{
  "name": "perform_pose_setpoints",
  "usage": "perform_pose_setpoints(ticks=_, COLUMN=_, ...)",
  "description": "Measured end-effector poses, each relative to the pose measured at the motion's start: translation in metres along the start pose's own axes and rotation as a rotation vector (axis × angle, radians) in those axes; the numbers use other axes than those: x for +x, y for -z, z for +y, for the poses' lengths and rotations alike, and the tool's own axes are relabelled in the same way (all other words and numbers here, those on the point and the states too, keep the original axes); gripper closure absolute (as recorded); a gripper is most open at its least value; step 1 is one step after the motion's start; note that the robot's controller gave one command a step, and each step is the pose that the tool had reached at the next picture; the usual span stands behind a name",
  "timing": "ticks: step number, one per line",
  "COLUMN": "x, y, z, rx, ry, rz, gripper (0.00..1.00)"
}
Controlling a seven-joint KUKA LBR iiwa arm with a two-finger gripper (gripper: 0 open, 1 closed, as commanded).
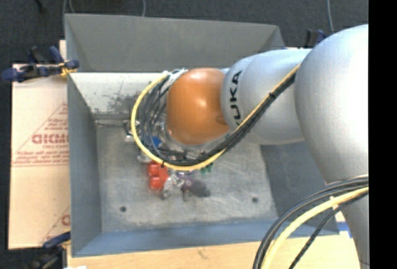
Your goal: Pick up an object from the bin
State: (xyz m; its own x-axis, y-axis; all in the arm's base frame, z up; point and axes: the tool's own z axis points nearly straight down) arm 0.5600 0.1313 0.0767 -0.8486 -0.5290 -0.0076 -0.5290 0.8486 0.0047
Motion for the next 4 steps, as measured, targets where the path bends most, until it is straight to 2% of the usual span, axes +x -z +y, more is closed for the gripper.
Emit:
perform_pose_setpoints(ticks=1, x=0.010, y=0.025, z=-0.014, rx=0.006, ry=0.159, rz=0.003, gripper=0.00)
perform_pose_setpoints(ticks=2, x=0.015, y=0.000, z=-0.022, rx=0.003, ry=0.106, rz=0.000, gripper=0.00)
perform_pose_setpoints(ticks=3, x=0.013, y=0.003, z=-0.022, rx=0.003, ry=0.104, rz=0.000, gripper=0.00)
perform_pose_setpoints(ticks=4, x=0.013, y=0.004, z=-0.023, rx=0.005, ry=0.100, rz=0.001, gripper=1.00)
